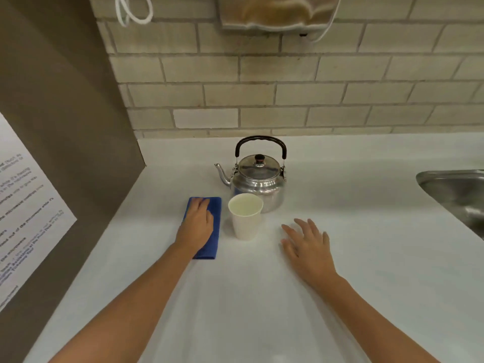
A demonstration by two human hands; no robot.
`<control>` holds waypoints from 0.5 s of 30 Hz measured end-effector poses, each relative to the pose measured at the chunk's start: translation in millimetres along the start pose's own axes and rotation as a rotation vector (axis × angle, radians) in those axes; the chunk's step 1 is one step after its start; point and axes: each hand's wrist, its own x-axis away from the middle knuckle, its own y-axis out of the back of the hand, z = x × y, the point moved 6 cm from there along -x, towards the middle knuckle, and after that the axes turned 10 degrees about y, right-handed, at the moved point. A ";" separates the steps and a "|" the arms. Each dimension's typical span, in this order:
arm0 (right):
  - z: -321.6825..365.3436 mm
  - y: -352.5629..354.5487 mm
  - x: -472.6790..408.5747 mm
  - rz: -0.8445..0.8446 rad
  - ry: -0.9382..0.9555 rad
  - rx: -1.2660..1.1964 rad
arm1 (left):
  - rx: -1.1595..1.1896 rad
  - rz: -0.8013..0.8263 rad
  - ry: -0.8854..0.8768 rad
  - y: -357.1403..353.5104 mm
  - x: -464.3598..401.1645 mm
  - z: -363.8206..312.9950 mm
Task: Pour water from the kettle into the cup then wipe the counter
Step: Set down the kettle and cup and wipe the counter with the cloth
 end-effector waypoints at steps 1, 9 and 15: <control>-1.9 -2.6 2.7 0.014 -0.021 0.013 | -0.088 0.011 -0.007 -6.1 -12.0 3.3; -8.2 -9.7 4.3 0.004 -0.084 0.000 | -0.416 0.057 -0.075 -33.8 -38.4 30.5; -6.7 -9.5 6.1 0.022 -0.103 0.024 | -0.394 0.036 -0.064 3.8 -16.8 74.5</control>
